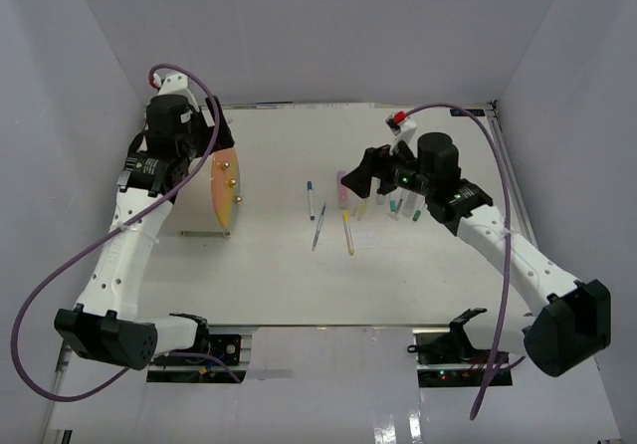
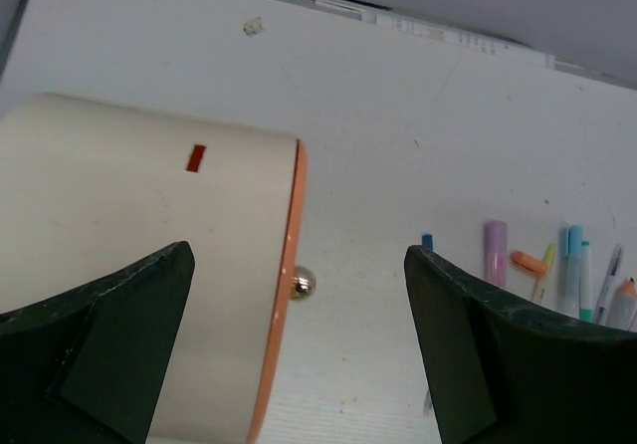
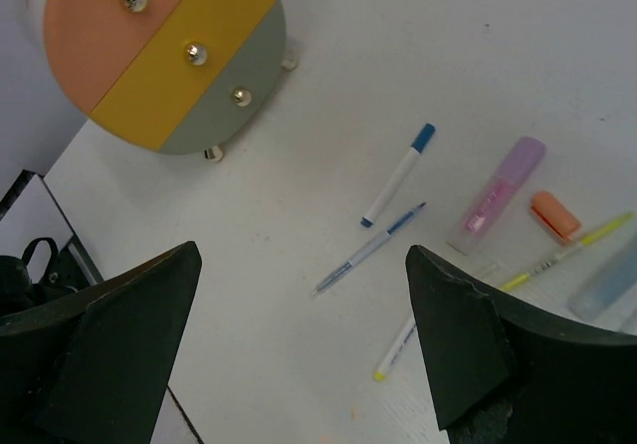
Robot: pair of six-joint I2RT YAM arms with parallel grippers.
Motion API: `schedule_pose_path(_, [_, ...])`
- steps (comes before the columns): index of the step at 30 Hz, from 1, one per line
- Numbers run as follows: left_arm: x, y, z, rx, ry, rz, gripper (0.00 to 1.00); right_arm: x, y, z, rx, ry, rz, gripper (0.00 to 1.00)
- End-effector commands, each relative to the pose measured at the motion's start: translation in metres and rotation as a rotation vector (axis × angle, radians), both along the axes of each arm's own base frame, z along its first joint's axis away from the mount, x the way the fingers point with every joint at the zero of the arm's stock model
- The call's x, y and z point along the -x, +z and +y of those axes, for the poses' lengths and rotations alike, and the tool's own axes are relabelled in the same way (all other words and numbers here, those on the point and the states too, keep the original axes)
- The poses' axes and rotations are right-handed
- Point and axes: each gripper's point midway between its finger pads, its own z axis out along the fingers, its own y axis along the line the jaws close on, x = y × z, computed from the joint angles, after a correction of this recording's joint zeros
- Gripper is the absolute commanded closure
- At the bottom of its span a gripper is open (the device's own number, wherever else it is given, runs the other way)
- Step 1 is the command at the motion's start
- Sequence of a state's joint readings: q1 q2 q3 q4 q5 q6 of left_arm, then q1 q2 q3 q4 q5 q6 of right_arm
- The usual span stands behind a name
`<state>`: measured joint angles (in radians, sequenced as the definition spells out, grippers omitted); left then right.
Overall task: Sort the stationery into containers
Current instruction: Open the drawer in the storage box.
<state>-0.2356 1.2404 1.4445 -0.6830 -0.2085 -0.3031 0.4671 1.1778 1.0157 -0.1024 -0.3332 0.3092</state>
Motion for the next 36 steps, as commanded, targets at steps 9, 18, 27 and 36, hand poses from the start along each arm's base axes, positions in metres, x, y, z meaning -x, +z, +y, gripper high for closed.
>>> schedule_pose_path(9, [-0.022,0.031,0.075,-0.016,0.19,-0.11,0.02,0.005,0.043,0.147,-0.174,0.478,-0.176,0.1])
schedule_pose_path(18, [-0.029,0.004,0.087,-0.052,0.19,-0.11,0.02,-0.007,0.044,0.215,-0.244,0.639,-0.31,0.04])
schedule_pose_path(27, [-0.033,-0.024,0.087,-0.097,0.158,-0.122,0.02,-0.026,0.026,0.267,-0.233,0.713,-0.39,0.05])
schedule_pose_path(36, [-0.029,-0.05,0.071,-0.051,0.086,-0.114,0.02,-0.03,0.011,0.294,-0.237,0.745,-0.399,0.17])
